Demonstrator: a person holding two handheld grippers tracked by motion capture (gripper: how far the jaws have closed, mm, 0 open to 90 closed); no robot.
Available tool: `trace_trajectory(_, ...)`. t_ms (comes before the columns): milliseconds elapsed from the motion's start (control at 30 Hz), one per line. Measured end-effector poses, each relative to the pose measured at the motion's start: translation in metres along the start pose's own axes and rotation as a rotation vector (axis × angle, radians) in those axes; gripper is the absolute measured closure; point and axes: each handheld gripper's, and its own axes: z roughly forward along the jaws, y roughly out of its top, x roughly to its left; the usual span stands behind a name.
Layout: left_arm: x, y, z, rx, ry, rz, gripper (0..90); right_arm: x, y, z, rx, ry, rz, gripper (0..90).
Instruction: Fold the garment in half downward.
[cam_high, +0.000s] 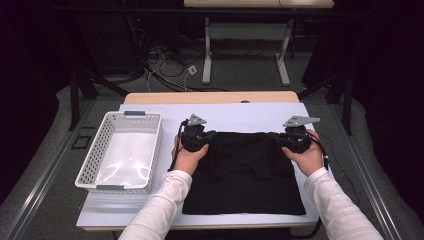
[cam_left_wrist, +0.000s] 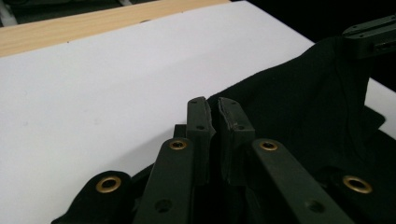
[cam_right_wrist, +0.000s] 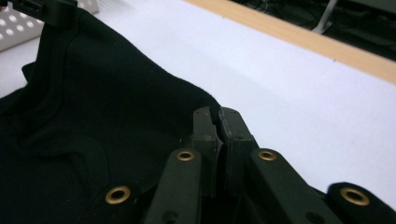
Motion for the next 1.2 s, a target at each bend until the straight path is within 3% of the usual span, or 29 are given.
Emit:
trace_trajectory(100, -0.002, 0.000, -0.006, -0.018, -0.006, -0.010, 84.0, 0.002, 0.002, -0.006, -0.023, 0.005, -0.003, 85.9)
trace_trajectory(233, -0.008, -0.001, -0.015, -0.027, -0.012, 0.008, 84.0, 0.009, 0.001, -0.014, -0.035, 0.003, -0.023, 85.9)
trace_trajectory(600, -0.024, -0.021, -0.045, -0.079, -0.074, -0.007, 84.1, 0.031, -0.010, -0.041, -0.069, 0.042, -0.009, 85.8)
trace_trajectory(1200, -0.055, -0.062, -0.072, -0.073, -0.132, 0.037, 84.2, 0.061, -0.044, -0.069, -0.089, 0.107, -0.003, 85.7)
